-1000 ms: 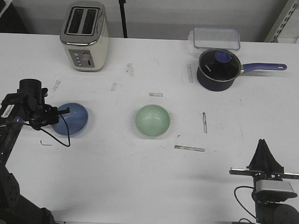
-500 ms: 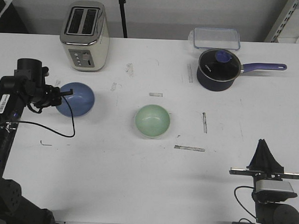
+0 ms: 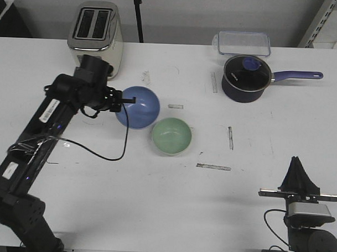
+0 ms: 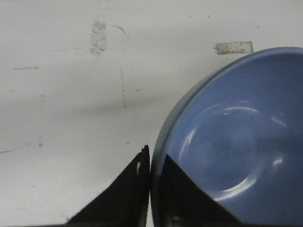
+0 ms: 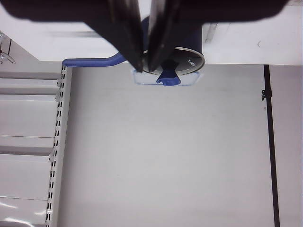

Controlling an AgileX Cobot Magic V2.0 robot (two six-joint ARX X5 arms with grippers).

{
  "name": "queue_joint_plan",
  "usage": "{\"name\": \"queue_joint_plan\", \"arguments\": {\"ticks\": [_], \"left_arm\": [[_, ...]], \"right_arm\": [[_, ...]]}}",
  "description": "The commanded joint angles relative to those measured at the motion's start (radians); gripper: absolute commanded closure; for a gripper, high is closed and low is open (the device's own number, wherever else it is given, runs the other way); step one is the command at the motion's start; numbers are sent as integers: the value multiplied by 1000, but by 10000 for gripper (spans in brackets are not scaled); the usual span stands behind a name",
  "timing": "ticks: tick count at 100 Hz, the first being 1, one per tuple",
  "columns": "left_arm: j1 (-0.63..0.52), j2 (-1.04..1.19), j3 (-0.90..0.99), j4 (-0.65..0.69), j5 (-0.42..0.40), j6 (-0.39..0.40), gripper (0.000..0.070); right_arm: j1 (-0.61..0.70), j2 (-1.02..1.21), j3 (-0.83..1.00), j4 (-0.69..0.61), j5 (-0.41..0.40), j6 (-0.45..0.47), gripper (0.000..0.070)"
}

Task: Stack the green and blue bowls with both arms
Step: 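Lift the blue bowl with the left gripper over the green bowl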

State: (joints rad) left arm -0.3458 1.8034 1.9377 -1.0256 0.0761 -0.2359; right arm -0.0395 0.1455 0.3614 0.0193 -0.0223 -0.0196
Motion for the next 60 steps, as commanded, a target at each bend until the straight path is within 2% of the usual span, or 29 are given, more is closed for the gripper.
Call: {"name": "queue_joint_plan", "arguments": {"ticks": [1,24,60], "left_arm": [[-51,76,80,-24,3,-15,700],[-178,188,180,-47,3,-16,699],[-216,251,180,-48,3,-19,699]], "right_arm": [[1,-1,4,10,3,-4,696],[0,-1,4,10,3,-4,696],[0,-1,4,10,3,-4,696]]}}
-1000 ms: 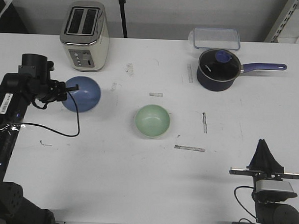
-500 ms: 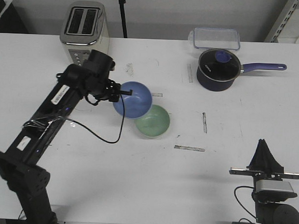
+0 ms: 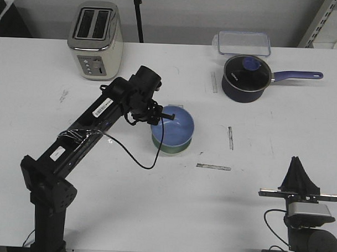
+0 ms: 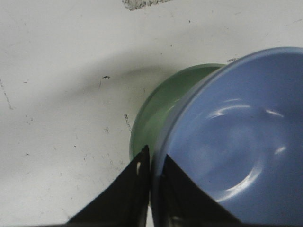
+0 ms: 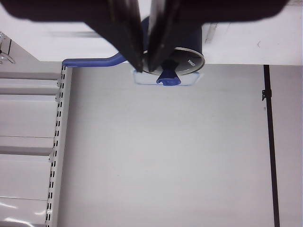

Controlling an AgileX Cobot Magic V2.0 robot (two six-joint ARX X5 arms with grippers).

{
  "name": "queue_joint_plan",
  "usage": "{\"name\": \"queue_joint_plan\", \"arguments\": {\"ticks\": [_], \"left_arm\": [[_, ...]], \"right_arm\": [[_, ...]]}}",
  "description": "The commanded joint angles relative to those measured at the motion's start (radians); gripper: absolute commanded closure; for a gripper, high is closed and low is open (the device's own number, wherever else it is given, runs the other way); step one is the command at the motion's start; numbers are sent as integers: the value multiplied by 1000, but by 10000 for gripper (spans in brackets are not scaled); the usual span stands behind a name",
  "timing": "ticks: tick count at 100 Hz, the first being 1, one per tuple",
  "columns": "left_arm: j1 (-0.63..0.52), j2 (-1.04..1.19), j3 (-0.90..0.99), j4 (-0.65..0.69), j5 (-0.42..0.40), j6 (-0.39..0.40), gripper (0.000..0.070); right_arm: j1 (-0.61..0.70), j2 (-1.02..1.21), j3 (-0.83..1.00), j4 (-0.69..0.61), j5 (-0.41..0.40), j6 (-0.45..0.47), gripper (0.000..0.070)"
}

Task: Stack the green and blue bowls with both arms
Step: 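Lift the blue bowl with the left gripper over the green bowl, then lower the blue bowl into the green bowl and open the left gripper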

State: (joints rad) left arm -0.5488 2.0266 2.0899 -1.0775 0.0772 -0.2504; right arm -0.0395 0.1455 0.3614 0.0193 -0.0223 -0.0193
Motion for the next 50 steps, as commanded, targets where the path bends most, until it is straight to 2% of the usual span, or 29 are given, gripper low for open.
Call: {"name": "queue_joint_plan", "arguments": {"ticks": [1,17,50], "left_arm": [[-13,29,28,5,2,-5,699],[-13,52,28,-21,2,-7,675],[-19,54,28,-30,2,-24,468]], "right_arm": [[0,-1,4,10,3,-5,696],[0,-1,4,10,3,-5,697],[1,-1,4,10,3,-5,696]]}}
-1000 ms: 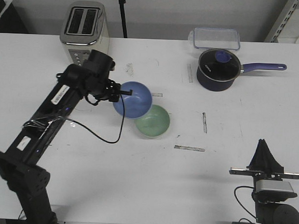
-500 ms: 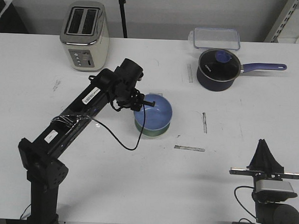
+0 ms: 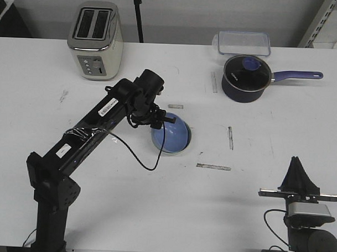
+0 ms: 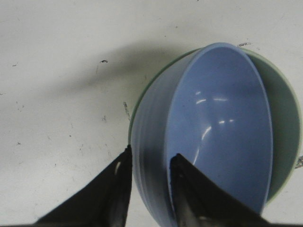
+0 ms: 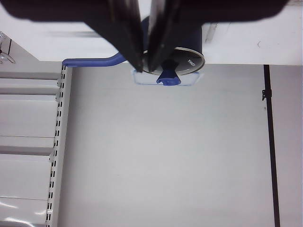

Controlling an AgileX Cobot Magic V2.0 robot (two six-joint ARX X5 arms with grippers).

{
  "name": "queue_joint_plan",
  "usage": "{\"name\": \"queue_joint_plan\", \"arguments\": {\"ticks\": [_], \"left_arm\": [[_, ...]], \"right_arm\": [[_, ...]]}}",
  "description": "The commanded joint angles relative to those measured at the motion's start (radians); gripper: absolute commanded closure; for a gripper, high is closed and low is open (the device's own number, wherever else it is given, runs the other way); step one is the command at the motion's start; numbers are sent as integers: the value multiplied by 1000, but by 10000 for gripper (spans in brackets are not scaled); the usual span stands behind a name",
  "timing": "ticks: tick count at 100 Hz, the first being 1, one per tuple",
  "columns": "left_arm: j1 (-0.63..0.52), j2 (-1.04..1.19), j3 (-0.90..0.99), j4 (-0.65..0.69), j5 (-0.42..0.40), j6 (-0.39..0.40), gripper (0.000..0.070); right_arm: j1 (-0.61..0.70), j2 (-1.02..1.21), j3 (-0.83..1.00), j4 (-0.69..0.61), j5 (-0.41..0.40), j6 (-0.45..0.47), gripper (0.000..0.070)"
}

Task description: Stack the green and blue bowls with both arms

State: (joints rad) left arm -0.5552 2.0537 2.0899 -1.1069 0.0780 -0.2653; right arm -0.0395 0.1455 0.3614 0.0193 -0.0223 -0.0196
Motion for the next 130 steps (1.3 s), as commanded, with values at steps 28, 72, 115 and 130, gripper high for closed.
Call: {"name": "queue_joint_plan", "arguments": {"ticks": [28,72,115,130], "left_arm": [[-16,-63,28,38,2,-13,359],[26,-201,27,168,1,2,373],[48,-243,22,270,0,175,668],[51,-270,20,303,-5,205,699]], "right_arm": [[0,-1,4,10,3,-4,697],[0,-1,4,10,3,-4,697],[1,-1,4,10,3,-5,697],[0,-1,4,10,3,-4,696]]}}
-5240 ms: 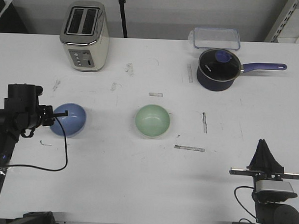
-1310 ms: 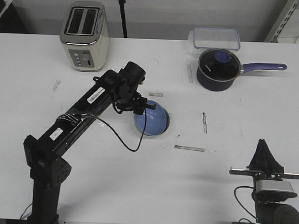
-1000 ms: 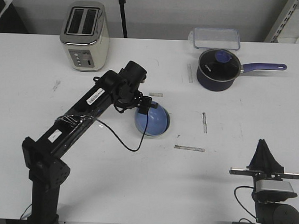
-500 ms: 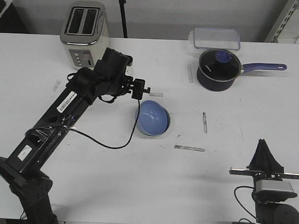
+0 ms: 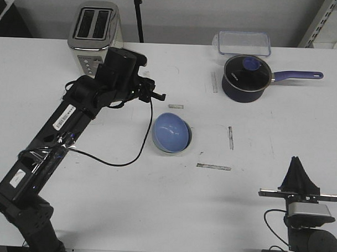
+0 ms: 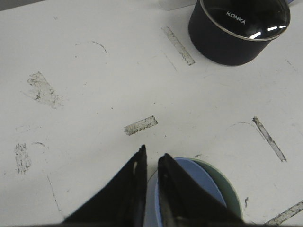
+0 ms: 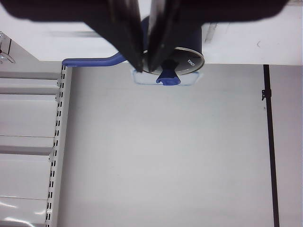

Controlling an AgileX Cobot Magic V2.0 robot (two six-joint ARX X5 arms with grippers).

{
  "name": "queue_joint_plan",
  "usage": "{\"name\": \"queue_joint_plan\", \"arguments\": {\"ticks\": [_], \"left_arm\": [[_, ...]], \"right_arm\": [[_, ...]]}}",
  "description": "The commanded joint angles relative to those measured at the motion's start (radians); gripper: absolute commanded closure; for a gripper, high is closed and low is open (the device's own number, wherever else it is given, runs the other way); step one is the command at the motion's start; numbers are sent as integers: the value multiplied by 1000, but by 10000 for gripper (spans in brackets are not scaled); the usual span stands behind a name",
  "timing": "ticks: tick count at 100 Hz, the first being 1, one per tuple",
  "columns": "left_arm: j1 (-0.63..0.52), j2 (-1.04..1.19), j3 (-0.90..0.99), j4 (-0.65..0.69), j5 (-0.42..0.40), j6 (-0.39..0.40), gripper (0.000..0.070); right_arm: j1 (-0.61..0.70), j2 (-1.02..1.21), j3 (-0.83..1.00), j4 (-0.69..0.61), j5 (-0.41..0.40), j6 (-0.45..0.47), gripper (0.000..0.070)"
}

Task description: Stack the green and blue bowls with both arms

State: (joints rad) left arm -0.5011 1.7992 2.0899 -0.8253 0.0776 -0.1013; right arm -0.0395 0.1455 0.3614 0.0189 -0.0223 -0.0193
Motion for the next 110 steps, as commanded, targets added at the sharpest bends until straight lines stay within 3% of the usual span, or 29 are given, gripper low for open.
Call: {"name": "queue_joint_plan", "arguments": {"ticks": [1,15,44,91,110], "left_arm": [[-3,-18,19,26,-6,44,699],[-3,-80,-39,125,-6,85,699],[60,-229,-233,262,-7,87,699],[224,-581,-791,631,-6,86,699],[316,-766,-1086,872,-6,86,699]], "right_arm": [[0,-1,4,10,3,-5,696],[1,-1,4,10,3,-5,696],[1,-1,4,10,3,-5,697],[0,-1,4,11,3,-5,696],[1,-1,4,11,3,-5,697]]}}
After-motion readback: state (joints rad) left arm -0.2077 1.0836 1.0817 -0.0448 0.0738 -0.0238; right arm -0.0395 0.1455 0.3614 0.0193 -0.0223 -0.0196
